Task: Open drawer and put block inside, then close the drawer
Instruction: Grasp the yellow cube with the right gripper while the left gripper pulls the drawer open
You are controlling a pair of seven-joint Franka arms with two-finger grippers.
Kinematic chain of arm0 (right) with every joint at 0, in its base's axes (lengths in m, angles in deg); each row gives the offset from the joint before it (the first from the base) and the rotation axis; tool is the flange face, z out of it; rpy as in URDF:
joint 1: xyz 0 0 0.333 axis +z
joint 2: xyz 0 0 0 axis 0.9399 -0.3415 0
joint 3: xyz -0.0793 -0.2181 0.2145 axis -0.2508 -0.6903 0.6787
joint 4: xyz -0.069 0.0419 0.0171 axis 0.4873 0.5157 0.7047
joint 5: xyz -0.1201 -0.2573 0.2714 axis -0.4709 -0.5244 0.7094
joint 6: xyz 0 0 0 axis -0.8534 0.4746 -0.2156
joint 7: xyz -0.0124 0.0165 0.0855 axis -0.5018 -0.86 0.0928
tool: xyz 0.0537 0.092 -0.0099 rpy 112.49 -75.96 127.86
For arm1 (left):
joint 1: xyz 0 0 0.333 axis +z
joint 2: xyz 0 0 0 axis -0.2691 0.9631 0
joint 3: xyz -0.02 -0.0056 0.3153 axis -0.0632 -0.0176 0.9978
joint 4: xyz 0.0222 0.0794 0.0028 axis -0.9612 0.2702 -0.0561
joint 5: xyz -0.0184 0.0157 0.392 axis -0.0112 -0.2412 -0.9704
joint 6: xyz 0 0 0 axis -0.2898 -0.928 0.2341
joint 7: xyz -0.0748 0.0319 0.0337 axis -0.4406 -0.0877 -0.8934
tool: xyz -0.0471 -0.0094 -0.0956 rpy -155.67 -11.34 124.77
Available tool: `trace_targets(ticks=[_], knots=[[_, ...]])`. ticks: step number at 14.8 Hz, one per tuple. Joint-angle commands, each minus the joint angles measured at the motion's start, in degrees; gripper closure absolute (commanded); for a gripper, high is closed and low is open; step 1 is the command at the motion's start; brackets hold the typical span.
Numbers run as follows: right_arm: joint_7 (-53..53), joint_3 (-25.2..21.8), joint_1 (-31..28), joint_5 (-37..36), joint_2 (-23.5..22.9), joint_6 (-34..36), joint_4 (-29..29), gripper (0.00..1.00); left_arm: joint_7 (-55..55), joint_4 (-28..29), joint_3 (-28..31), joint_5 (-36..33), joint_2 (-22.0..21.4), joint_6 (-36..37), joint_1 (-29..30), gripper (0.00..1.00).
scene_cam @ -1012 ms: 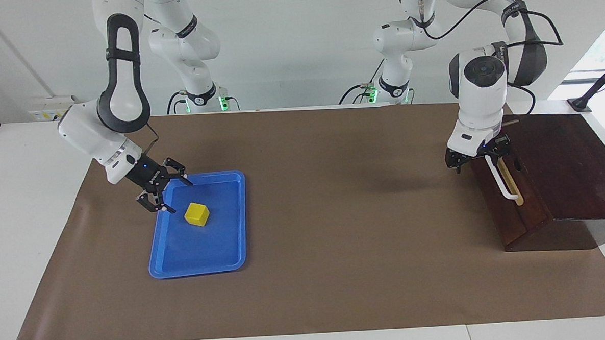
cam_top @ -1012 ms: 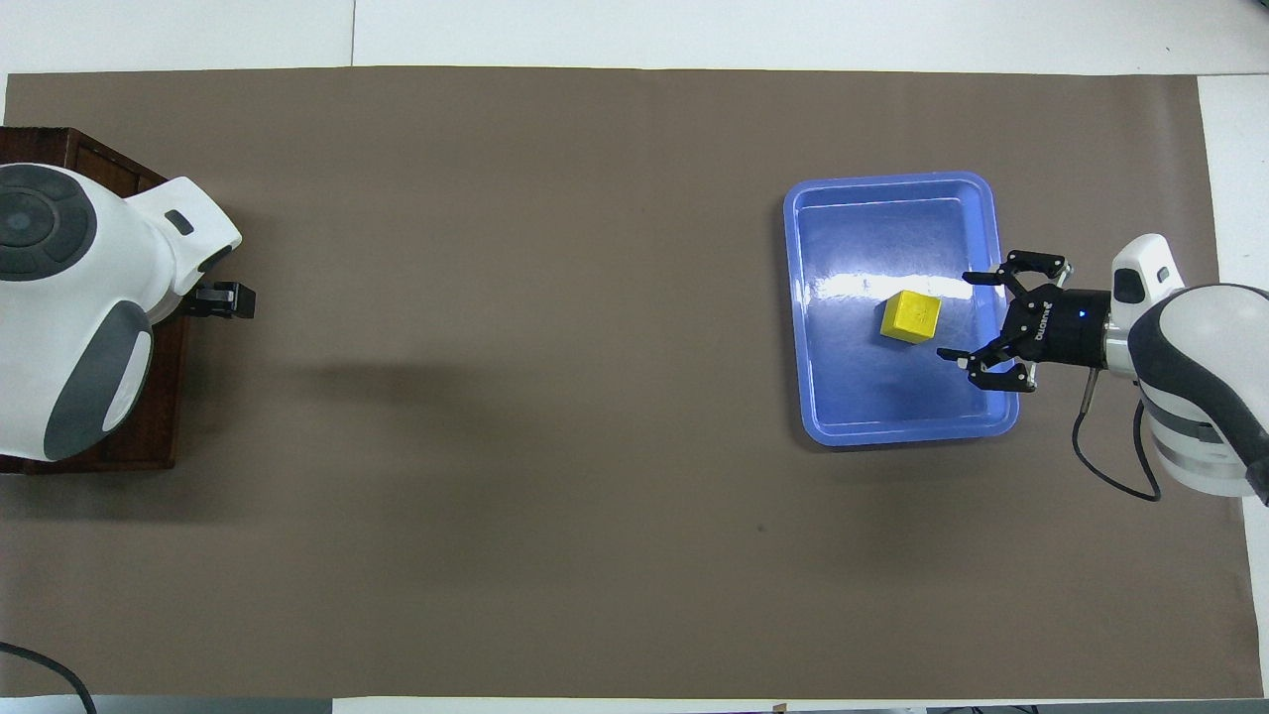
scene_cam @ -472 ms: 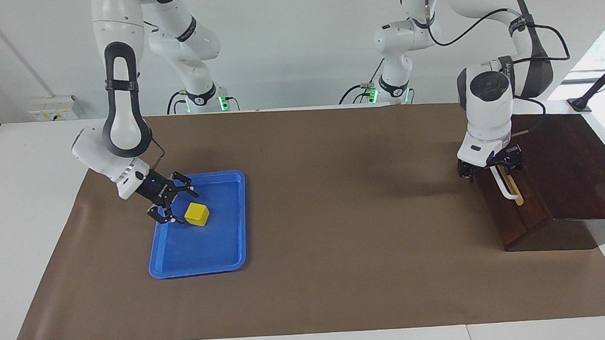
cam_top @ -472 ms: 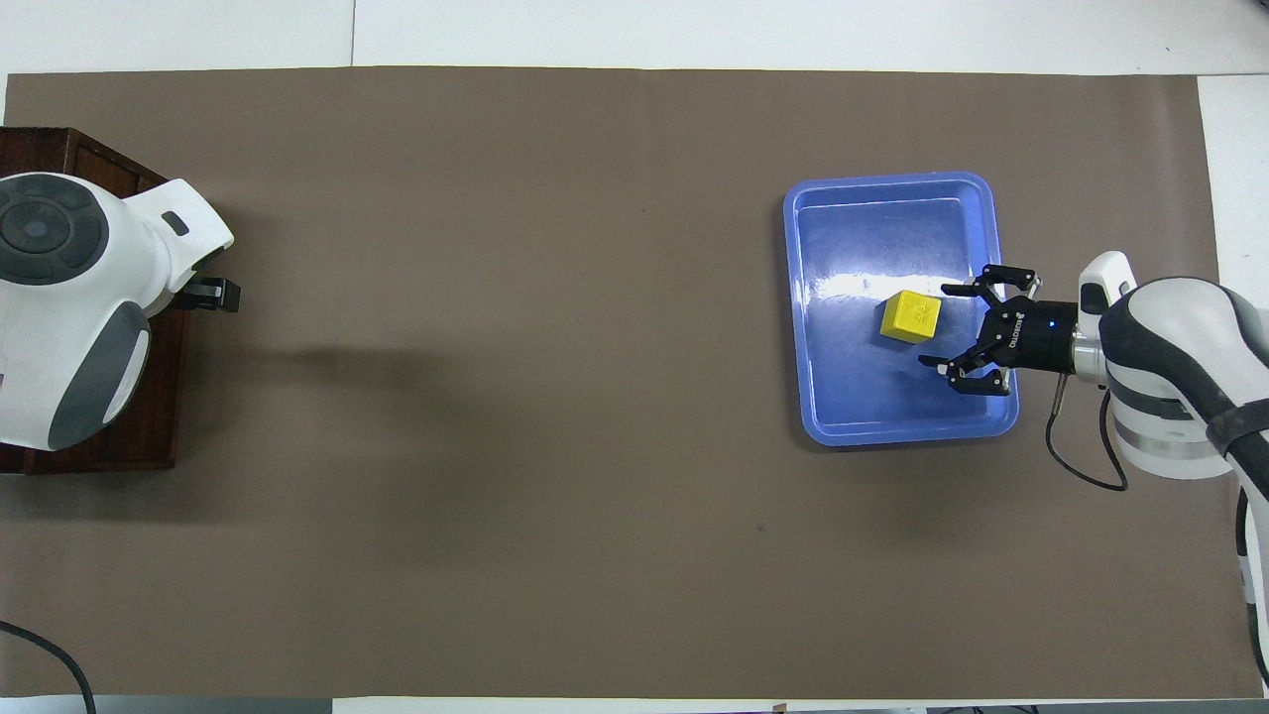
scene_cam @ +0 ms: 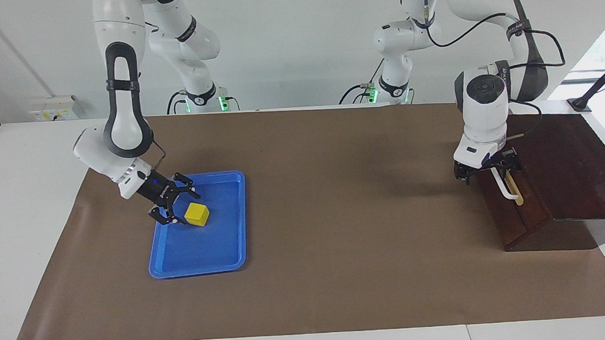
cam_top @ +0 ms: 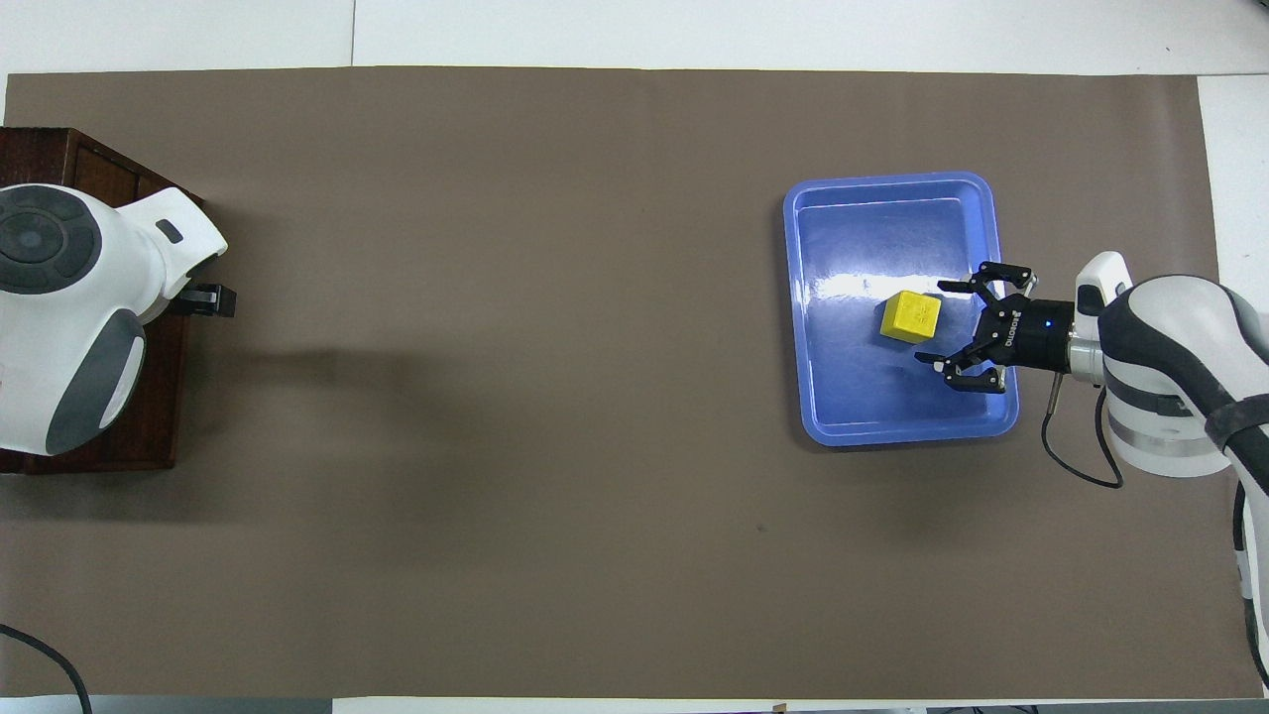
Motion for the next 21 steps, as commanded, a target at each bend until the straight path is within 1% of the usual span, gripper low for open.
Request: trace_targets(ticks=[1, 4, 5, 6, 7, 8, 9, 10, 11, 15, 17, 18, 21], knots=[[2.9, 0.3, 0.5, 2.4, -1.0, -2.0, 0.6, 0.0, -0.5, 2.2, -0.2, -1.2, -0.5, -4.1, 2.3, 0.0], [3.6, 0.3, 0.6, 2.4, -1.0, -2.1, 0.6, 0.02, -0.5, 2.5, -0.2, -1.2, -0.3, -5.0, 3.0, 0.0], [4.1, 0.3, 0.7, 2.4, -1.1, -2.3, 0.6, 0.05, -0.7, 2.5, -0.2, -1.2, 0.3, -5.0, 2.6, 0.0], [4.4, 0.3, 0.7, 2.4, -1.1, -2.6, 0.6, 0.1, -0.9, 2.5, -0.3, -1.2, 0.5, -5.1, 2.1, 0.0], [4.5, 0.3, 0.7, 2.4, -1.1, -2.7, 0.5, 0.21, -1.1, 2.4, -0.3, -1.2, 1.0, -5.0, 1.3, 0.0], [4.5, 0.3, 0.7, 2.4, -1.1, -2.6, 0.6, 0.34, -2.2, 2.4, -0.3, -1.2, 1.6, -5.0, -0.4, 0.0], [4.5, 0.3, 0.7, 2.4, -1.1, -2.7, 0.6, 0.67, -4.7, 2.2, -0.3, -1.2, 2.8, -5.0, -2.0, 0.0], [4.5, 0.3, 0.7, 2.4, -1.1, -2.8, 0.6, 0.95, -6.9, 1.9, -0.3, -1.2, 3.6, -5.0, -3.3, 0.0], [4.4, 0.3, 0.8, 2.4, -1.1, -2.9, 0.6, 1.0, -8.3, 1.6, -0.3, -1.2, 4.1, -5.0, -4.4, 0.0], [3.9, 0.3, 1.5, 2.5, -1.1, -2.9, 0.9, 1.0, -8.8, -1.6, -0.4, -0.3, 4.8, -1.7, -7.5, 0.0], [3.3, 0.3, 2.1, 2.4, -0.8, -2.4, 2.7, 1.0, -9.8, -3.3, -0.4, 1.6, 5.1, 0.4, -9.5, 0.0], [2.2, 0.3, 2.3, 2.4, -0.2, -2.1, 2.8, 1.0, -9.9, -3.7, -0.4, 2.4, 5.2, 1.1, -10.4, 0.0], [-1.9, 0.3, 6.3, 0.8, 3.9, -0.3, 2.7, 1.0, -10.1, -3.8, -0.3, 2.6, 5.2, 2.0, -11.4, 0.0]])
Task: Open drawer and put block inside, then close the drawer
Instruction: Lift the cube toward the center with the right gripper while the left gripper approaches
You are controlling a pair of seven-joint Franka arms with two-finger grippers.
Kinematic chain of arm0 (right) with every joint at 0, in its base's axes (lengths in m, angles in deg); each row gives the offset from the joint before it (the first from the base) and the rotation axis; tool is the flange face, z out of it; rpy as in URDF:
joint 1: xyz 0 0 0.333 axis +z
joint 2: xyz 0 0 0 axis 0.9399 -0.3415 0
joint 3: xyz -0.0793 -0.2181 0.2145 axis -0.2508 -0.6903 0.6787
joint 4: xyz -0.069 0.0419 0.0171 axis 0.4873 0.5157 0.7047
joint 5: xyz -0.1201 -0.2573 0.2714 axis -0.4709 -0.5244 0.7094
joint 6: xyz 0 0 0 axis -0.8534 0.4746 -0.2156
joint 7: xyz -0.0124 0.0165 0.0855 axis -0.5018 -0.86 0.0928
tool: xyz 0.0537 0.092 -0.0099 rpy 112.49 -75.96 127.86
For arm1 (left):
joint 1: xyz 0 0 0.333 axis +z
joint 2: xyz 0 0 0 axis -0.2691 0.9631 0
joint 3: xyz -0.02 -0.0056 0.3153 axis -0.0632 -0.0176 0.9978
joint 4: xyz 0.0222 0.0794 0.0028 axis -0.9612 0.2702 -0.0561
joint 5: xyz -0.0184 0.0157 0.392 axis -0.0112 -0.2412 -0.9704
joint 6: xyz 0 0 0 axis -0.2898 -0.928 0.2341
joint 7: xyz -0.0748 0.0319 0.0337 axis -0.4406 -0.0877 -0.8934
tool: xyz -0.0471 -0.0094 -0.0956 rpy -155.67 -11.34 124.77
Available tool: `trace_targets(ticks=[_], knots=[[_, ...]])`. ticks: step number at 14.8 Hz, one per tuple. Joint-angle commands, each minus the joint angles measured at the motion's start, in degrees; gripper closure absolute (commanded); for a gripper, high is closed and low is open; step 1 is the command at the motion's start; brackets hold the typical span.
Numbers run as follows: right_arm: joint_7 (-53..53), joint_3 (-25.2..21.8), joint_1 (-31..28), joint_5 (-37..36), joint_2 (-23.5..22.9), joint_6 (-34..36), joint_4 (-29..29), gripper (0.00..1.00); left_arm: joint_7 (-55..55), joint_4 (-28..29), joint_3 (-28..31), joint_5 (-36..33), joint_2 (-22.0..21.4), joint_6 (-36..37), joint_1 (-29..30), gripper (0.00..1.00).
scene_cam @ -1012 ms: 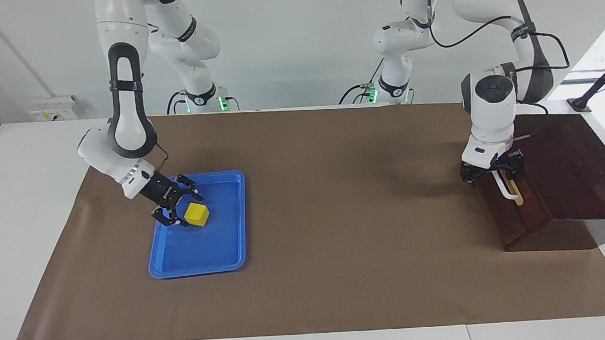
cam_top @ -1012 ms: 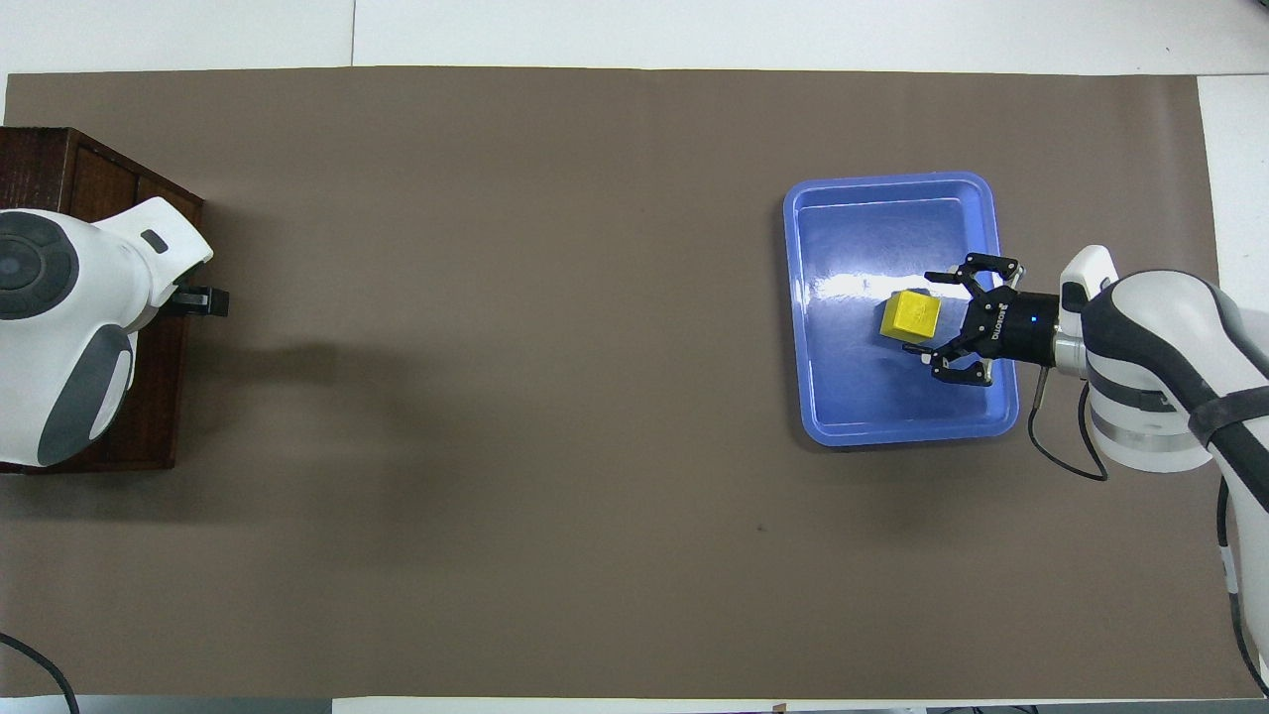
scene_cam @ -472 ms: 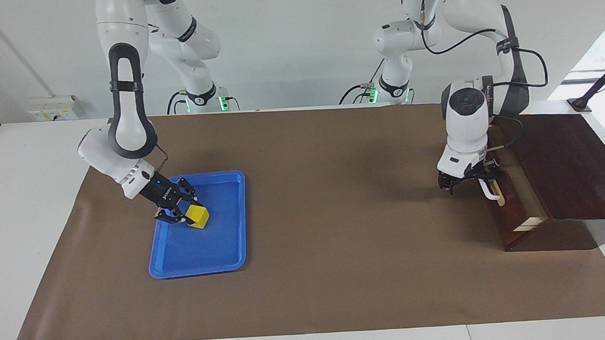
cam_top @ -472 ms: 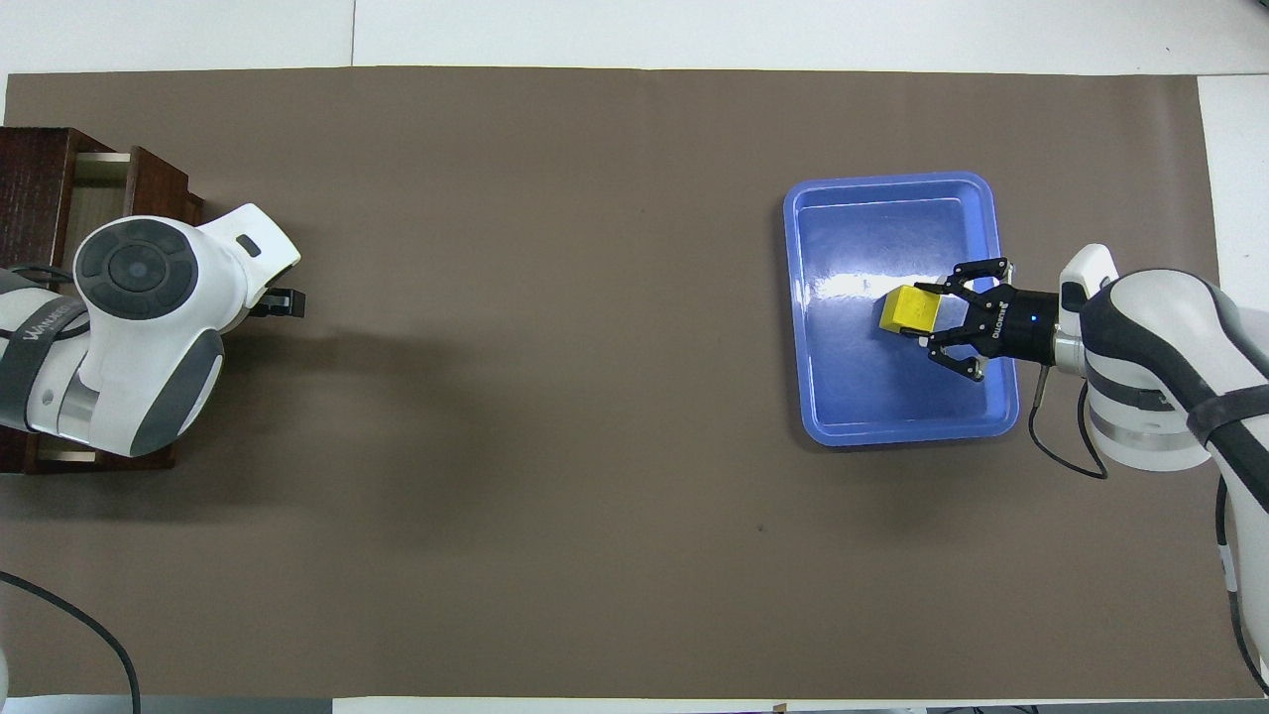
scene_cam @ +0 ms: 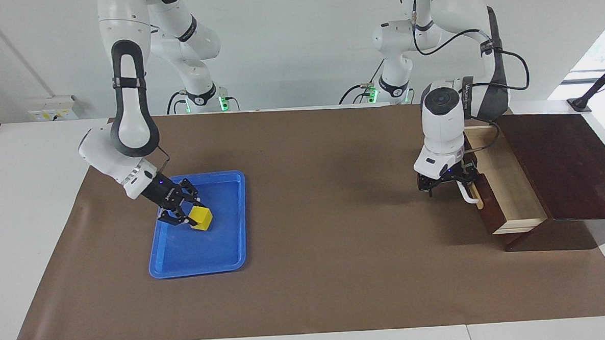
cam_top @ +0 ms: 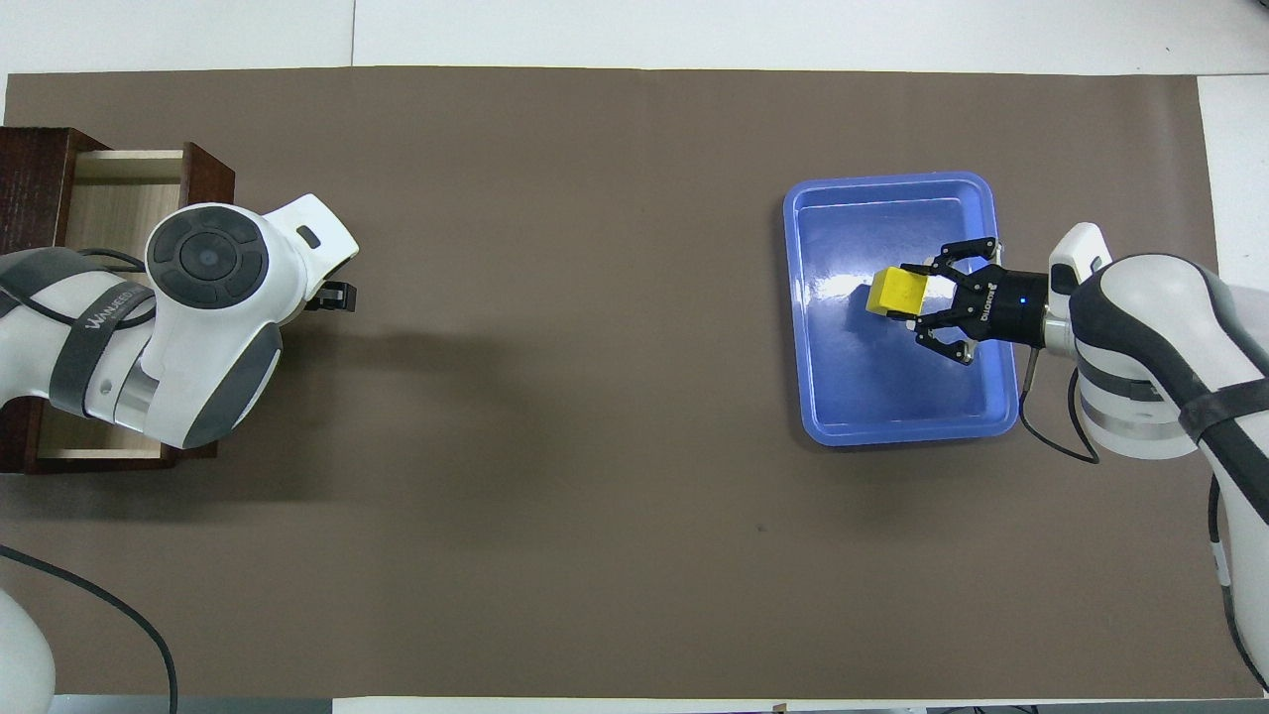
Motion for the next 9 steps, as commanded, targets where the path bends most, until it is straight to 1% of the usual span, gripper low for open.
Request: trace_targets(ticks=[1, 3, 4, 5, 6, 8, 9], knots=[[-5.7, 0.1, 3.2, -1.8, 4.2, 2.2, -0.2, 1.0, -0.6, -1.6, 0.4, 1.0, 1.1, 1.6, -1.4, 0.0], [-10.9, 0.2, 6.3, -4.9, 5.7, 5.1, 0.6, 1.0, -0.6, -1.5, 0.4, 1.0, 1.2, 1.6, -1.6, 0.0], [-13.9, 0.2, 8.4, -5.6, 6.6, 5.6, 1.0, 1.0, -0.6, -1.7, 0.5, 1.0, 1.1, 3.0, -1.7, 0.0], [-16.5, 0.2, 9.5, -6.5, 7.2, 6.0, 1.3, 1.0, -0.4, -3.5, 0.5, 1.0, 0.9, 5.3, -1.6, 0.0], [-18.9, 0.2, 10.7, -7.5, 7.5, 7.4, 2.4, 1.0, -0.3, -7.1, 0.3, 1.3, 1.0, 8.8, -1.5, 0.0], [-24.6, 0.2, 13.3, -9.1, 7.8, 9.8, 4.8, 1.0, -0.5, -15.8, 0.3, 5.8, 1.5, 19.5, -1.9, 0.0], [-28.4, 0.3, 14.9, -10.4, 8.4, 9.9, 5.7, 1.0, -0.8, -17.7, 0.5, 8.0, 1.3, 22.9, -2.8, 0.0]])
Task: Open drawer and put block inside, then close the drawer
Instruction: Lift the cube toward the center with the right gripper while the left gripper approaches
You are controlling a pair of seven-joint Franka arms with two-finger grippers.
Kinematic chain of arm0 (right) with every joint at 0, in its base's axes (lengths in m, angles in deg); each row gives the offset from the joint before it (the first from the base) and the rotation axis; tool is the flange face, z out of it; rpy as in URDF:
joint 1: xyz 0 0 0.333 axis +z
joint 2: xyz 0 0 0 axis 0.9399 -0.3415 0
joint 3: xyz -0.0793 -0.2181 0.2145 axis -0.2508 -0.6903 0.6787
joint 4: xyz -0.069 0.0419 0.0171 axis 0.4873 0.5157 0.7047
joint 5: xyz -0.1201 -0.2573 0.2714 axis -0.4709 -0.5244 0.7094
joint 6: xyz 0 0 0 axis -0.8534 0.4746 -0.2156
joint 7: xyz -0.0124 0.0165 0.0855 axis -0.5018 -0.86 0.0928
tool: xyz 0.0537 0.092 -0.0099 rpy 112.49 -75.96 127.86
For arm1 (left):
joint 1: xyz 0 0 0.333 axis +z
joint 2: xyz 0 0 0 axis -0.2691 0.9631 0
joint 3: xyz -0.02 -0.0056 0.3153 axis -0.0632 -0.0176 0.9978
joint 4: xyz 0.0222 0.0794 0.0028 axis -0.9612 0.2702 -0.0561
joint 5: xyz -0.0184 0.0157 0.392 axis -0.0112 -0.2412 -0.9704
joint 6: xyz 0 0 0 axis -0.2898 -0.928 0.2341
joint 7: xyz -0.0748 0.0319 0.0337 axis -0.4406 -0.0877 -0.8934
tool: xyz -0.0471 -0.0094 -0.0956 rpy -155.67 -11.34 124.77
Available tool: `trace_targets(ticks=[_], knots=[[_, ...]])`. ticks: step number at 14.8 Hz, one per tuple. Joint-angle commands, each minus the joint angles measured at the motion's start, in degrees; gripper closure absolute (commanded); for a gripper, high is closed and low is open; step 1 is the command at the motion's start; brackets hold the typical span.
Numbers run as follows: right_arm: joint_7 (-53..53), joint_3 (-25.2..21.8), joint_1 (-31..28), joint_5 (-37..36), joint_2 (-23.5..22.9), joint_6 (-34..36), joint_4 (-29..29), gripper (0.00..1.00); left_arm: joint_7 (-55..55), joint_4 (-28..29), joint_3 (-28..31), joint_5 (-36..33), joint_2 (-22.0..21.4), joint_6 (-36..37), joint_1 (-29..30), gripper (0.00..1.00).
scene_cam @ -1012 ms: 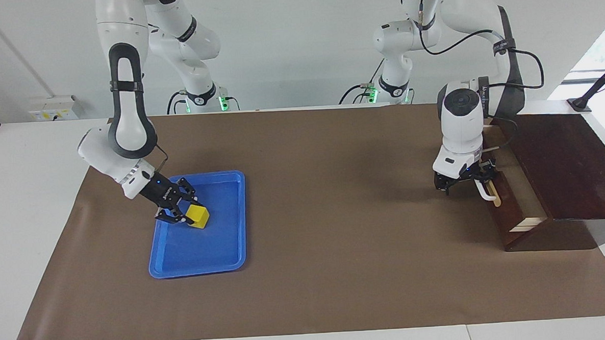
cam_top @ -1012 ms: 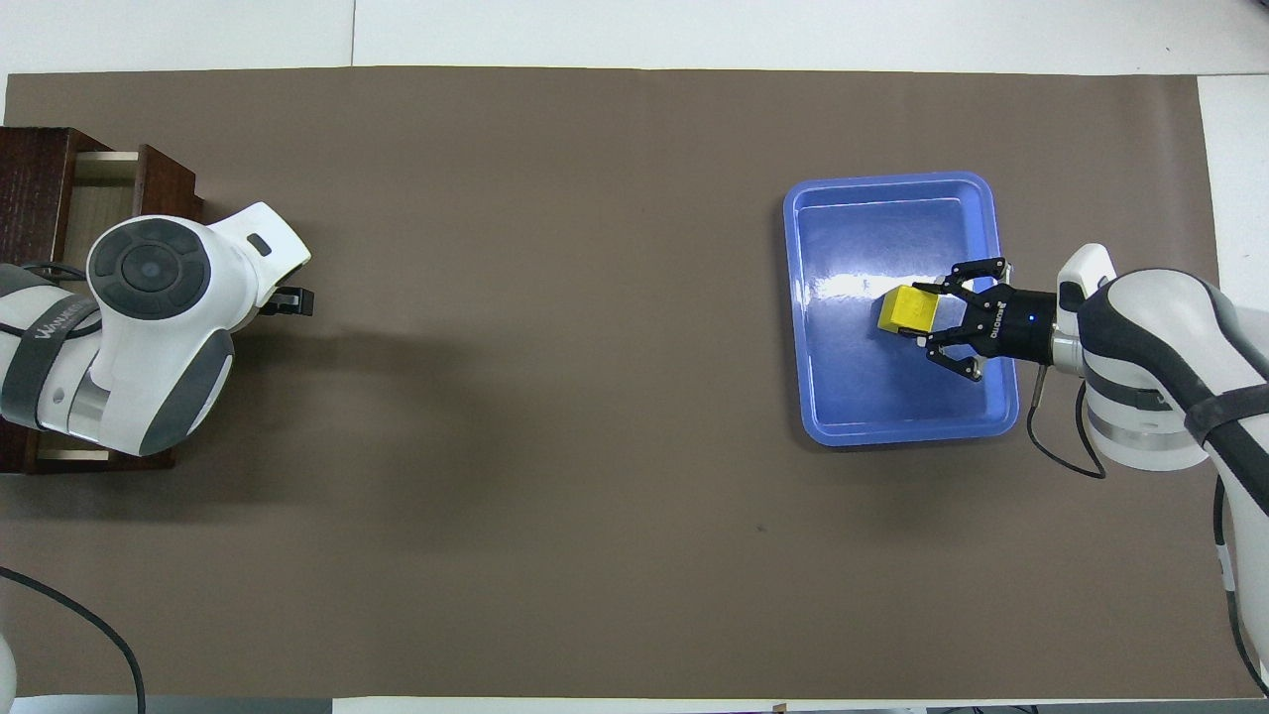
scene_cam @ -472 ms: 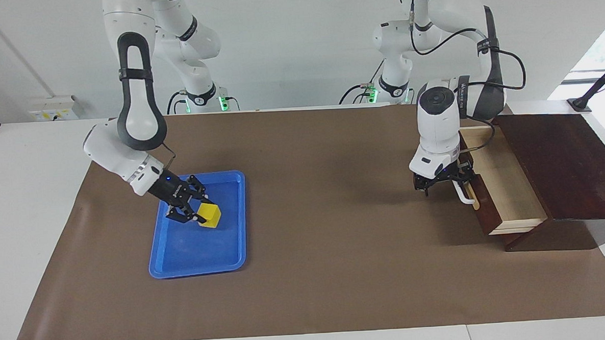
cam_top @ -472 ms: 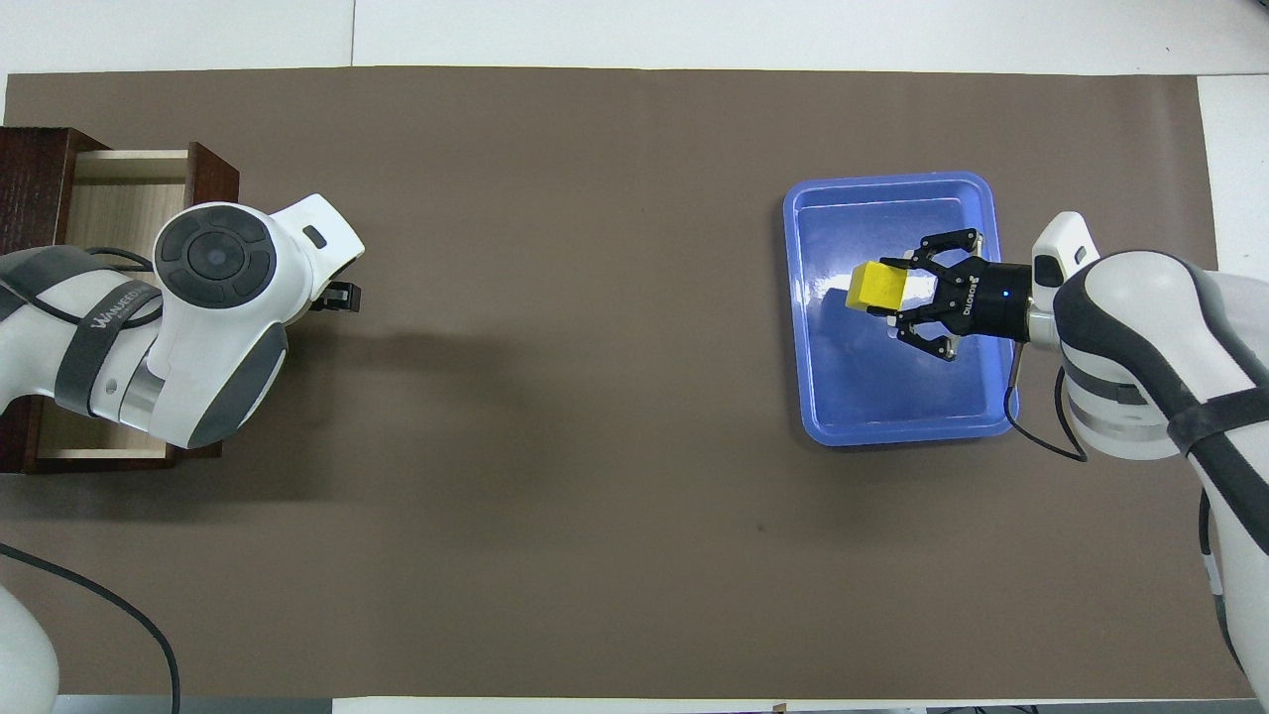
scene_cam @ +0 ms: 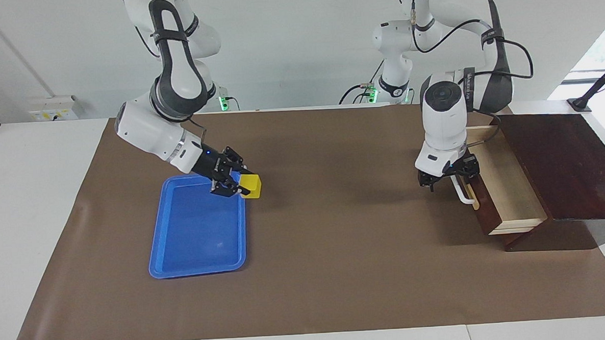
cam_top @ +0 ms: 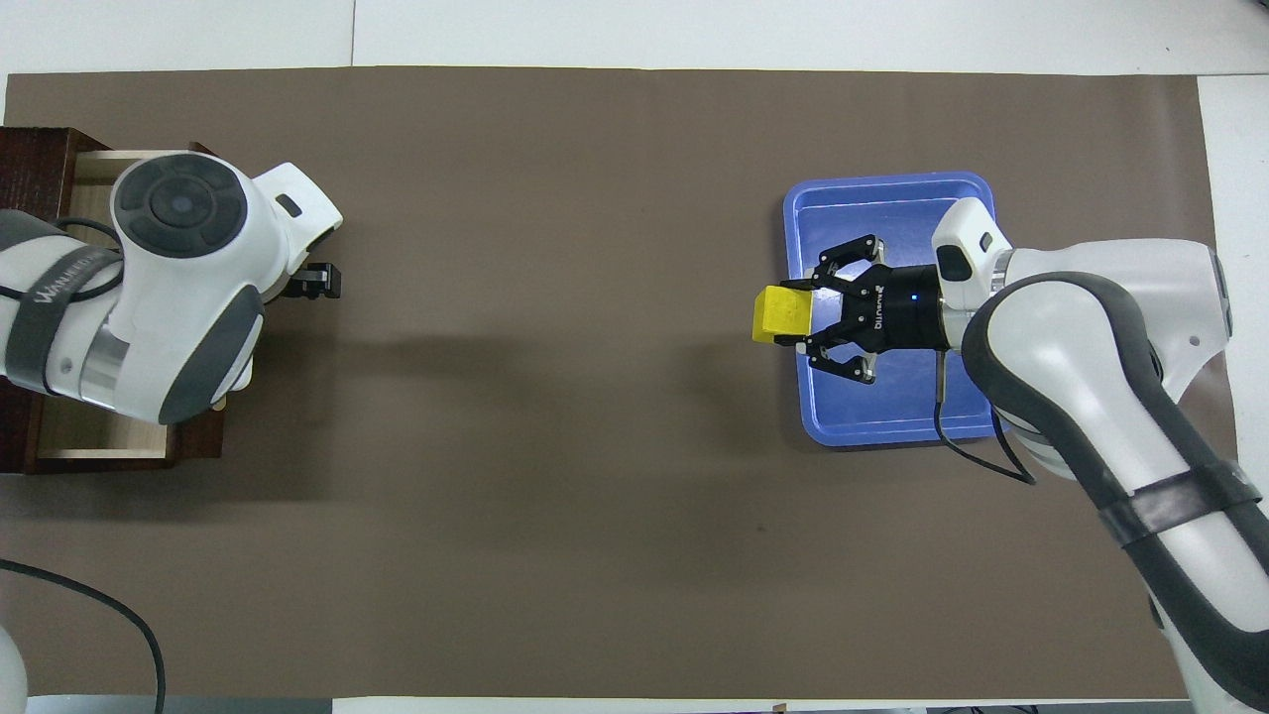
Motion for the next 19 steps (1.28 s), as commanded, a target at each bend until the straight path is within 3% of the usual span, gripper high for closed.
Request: trace_targets(ticks=[1, 5, 9, 13, 19], knots=[[-9.0, -0.1, 3.6, -3.4, 0.8, 1.7, 3.1, 1.0, -2.1, -7.9, 0.5, 5.0, 0.4, 10.3, -2.3, 0.0], [-19.3, -0.1, 10.3, -8.9, 0.7, 1.6, 8.3, 1.0, -19.8, -10.5, 0.9, 17.3, -2.3, 13.1, -1.6, 0.0], [-19.9, -0.1, 15.6, -10.9, 0.7, 1.3, 10.0, 1.0, -50.4, -9.8, 0.8, 18.6, -2.5, 11.5, -2.3, 0.0], [-25.3, 0.0, 19.0, -14.4, 0.7, 1.1, 12.7, 1.0, -72.9, -9.7, 0.3, 21.8, -2.2, 9.4, -4.7, 0.0], [-30.6, 0.1, 22.2, -17.4, 0.4, -1.5, 13.4, 1.0, -83.9, -2.7, 0.0, 25.0, -5.7, 7.5, -9.4, 0.0]])
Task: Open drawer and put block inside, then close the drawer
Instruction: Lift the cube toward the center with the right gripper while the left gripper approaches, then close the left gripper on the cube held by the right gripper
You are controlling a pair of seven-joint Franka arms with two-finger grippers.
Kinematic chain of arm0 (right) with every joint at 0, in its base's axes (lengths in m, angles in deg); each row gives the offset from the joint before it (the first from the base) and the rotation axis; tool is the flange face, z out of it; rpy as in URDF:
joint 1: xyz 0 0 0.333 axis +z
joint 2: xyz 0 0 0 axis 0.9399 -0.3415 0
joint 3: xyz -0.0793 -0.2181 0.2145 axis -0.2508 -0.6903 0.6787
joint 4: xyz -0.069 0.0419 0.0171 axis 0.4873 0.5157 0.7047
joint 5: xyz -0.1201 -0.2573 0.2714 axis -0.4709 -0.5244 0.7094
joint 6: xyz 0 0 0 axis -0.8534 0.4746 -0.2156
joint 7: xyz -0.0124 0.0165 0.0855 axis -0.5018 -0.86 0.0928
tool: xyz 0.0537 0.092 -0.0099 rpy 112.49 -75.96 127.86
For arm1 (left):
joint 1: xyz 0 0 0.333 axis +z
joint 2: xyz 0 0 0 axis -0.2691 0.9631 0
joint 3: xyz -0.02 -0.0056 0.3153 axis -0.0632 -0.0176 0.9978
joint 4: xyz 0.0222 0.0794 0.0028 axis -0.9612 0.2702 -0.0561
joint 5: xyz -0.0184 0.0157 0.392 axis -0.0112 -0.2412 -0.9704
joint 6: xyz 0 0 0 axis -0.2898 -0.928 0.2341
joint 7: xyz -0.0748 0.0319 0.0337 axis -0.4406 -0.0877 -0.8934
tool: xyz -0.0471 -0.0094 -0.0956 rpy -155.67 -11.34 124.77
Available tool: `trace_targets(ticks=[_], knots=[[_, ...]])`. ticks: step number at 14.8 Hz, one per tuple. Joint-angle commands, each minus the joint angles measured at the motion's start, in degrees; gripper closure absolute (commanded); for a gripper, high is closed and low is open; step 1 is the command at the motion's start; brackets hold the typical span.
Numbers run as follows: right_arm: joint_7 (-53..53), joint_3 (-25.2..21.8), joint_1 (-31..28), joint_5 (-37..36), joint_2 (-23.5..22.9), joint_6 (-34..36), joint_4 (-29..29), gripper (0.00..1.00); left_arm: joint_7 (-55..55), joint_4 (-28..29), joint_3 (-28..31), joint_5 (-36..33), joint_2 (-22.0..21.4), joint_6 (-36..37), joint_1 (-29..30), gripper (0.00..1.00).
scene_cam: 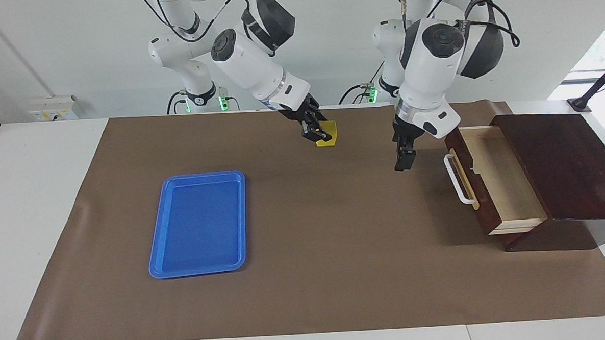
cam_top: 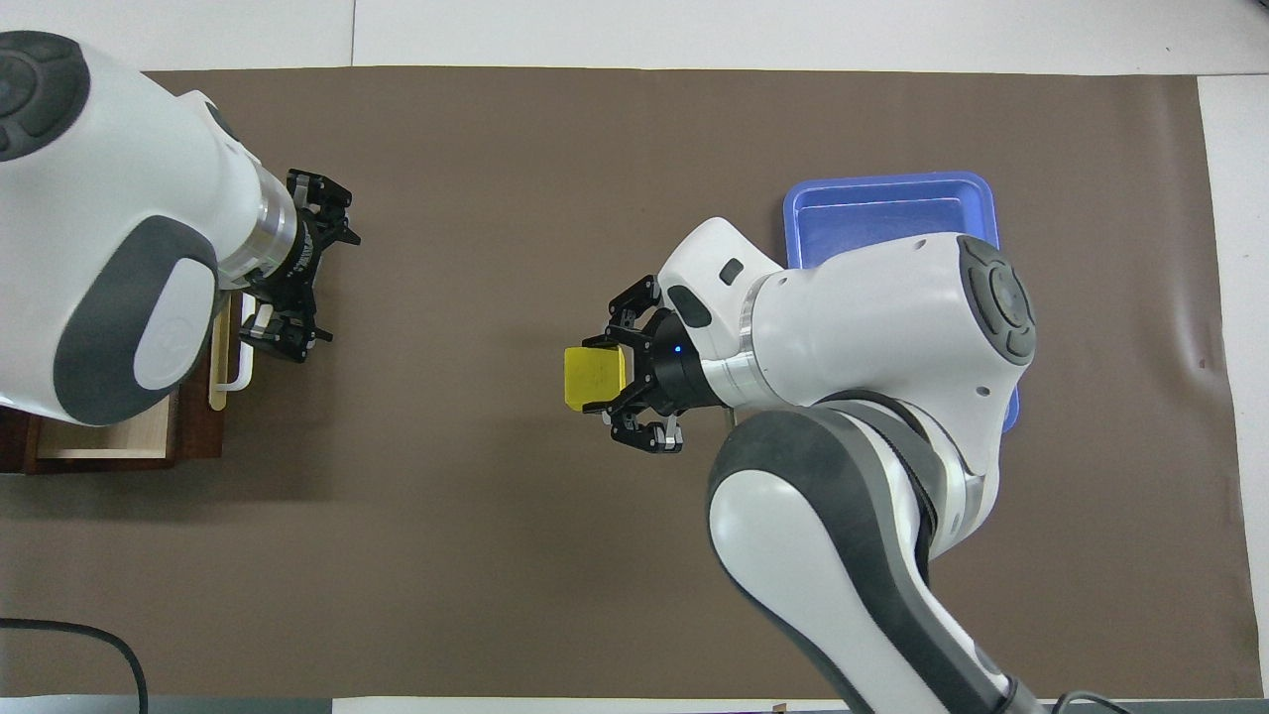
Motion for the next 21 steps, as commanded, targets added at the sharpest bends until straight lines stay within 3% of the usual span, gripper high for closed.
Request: trace_targets(ticks=[1, 7, 13, 16, 21], knots=[[-1.6, -0.1, 0.2, -1.7, -0.4, -0.5, 0.8, 1.0, -1.5, 4.8, 0.8, 2.1, -3.3, -2.4, -0.3, 0.0], [-1.3, -0.1, 0.5, -1.8, -0.9, -1.6, 0.8, 1.0, -0.9, 6.1, 0.8, 5.6, -3.5, -4.2, 1.4, 0.0], [-3.6, -0.1, 0.7, -3.0, -6.8, -1.3, 8.7, 1.0, -0.8, 7.0, 0.8, 6.2, -3.9, -5.2, 1.3, 0.0], [-5.6, -0.1, 0.7, -4.3, -7.6, -1.5, 10.1, 1.0, -1.0, 7.1, 0.8, 6.7, -4.0, -5.6, 1.0, 0.0], [-5.7, -0.1, 1.4, -4.3, -7.7, -1.4, 10.3, 1.0, -1.5, 7.0, 0.8, 16.3, -3.7, -10.2, 0.4, 0.0]])
